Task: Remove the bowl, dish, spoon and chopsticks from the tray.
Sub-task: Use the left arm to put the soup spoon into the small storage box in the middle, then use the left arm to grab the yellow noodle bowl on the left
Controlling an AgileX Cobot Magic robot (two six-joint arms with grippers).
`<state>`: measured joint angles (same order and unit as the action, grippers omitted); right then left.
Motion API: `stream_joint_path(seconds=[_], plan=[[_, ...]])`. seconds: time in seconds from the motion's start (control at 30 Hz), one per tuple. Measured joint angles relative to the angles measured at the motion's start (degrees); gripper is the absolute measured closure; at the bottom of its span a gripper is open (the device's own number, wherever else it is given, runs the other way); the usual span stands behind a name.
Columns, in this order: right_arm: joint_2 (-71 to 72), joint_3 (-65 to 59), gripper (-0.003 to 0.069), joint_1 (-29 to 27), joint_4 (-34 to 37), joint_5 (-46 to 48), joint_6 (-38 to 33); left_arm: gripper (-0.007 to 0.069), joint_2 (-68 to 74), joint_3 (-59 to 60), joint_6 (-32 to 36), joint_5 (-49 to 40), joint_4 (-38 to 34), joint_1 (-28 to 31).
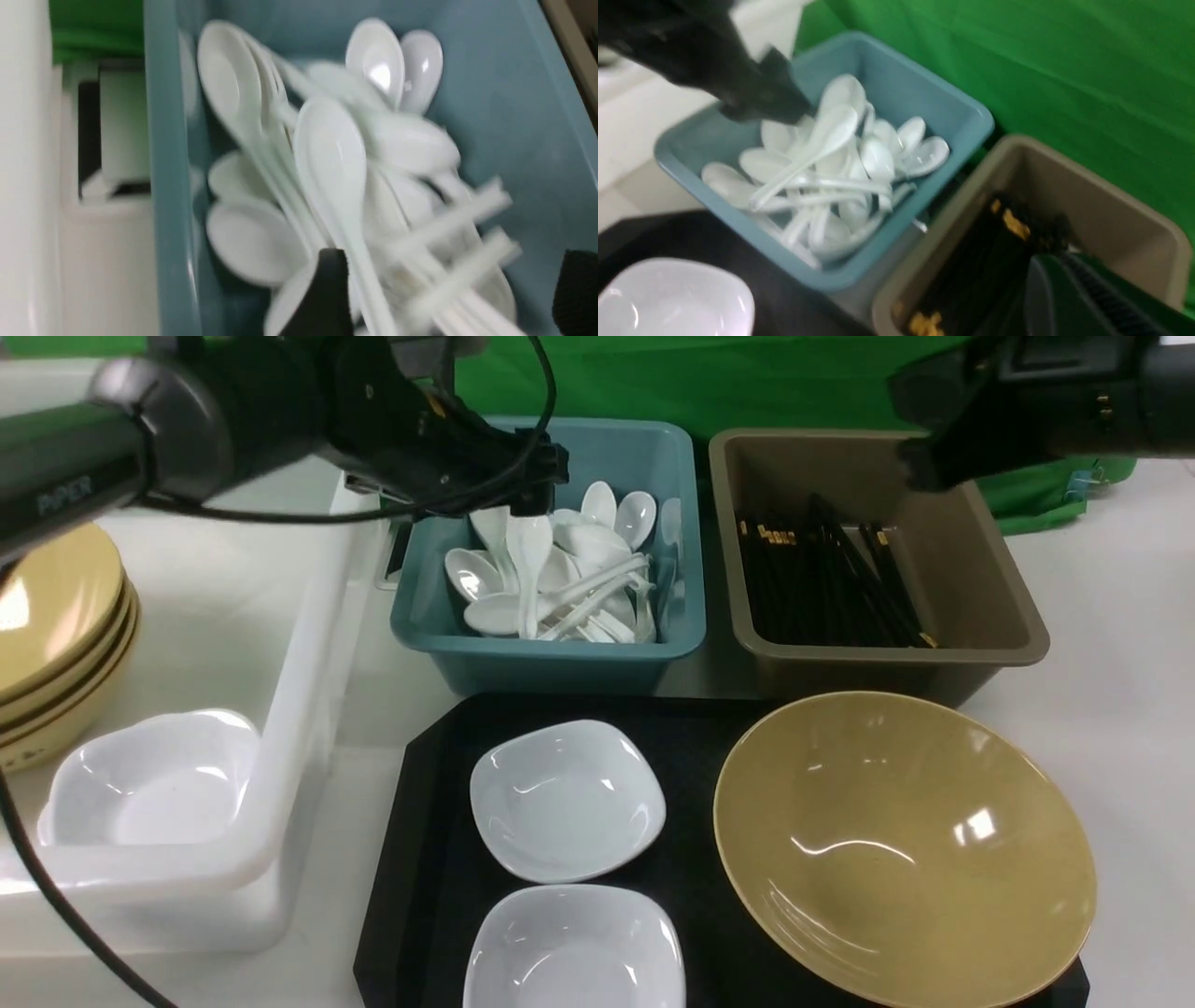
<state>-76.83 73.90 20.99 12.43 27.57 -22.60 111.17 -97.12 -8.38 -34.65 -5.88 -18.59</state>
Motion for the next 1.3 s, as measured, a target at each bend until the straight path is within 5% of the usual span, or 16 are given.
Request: stream_joint_path(seconds=[0.07,0.13,0.2,0.23,0.27,0.33,0.53,0.87,1.0,1.13,1.3], plan=[[1.3,0.0,0.0657,-1.7,0.0,2.7,0.2,0.0062,-0.9,-0.5,1.6,-4.4,-2.2,-0.1],[3.8,0.0,0.0657,-4.5,-0.4,8.9,0.4,0.0188,-3.1,-0.9,5.1,-12.7,-6.8,-1.1],[6.0,0.0,0.0657,-6.9,-1.2,14.4,0.4,0.0394,-4.0,-0.9,9.0,-18.9,-8.3,-3.1],[6.7,0.0,0.0657,-7.4,-1.5,15.4,0.5,0.0414,-4.0,-1.0,9.3,-19.4,-8.4,-3.4],[8.3,-0.4,0.0657,-8.7,-2.0,18.8,0.6,0.0535,-4.1,-1.0,11.1,-23.0,-8.8,-6.1],[10.6,-1.8,0.0657,-9.7,-2.6,22.8,0.8,0.0599,-4.1,-0.7,11.8,-25.9,-9.5,-9.1],[18.7,-9.3,0.0657,-10.2,-2.8,24.1,2.8,0.0584,-3.1,1.7,10.0,-23.4,-7.3,-18.6],[24.9,-15.3,0.0657,-10.2,-0.9,23.5,3.2,0.0169,-0.9,2.1,2.3,-15.4,-0.8,-21.3],[24.3,-16.1,0.0657,-10.2,0.1,25.9,2.0,0.0105,-1.5,2.1,1.1,-15.7,-1.1,-21.1],[22.4,-16.2,0.0655,-10.2,3.2,30.7,-4.6,0.0151,-2.7,2.1,0.0,-20.3,3.2,-20.4],[20.4,-16.3,0.0648,-10.2,4.8,31.5,-5.7,0.0402,-3.9,2.1,0.1,-22.9,-1.0,-16.8]])
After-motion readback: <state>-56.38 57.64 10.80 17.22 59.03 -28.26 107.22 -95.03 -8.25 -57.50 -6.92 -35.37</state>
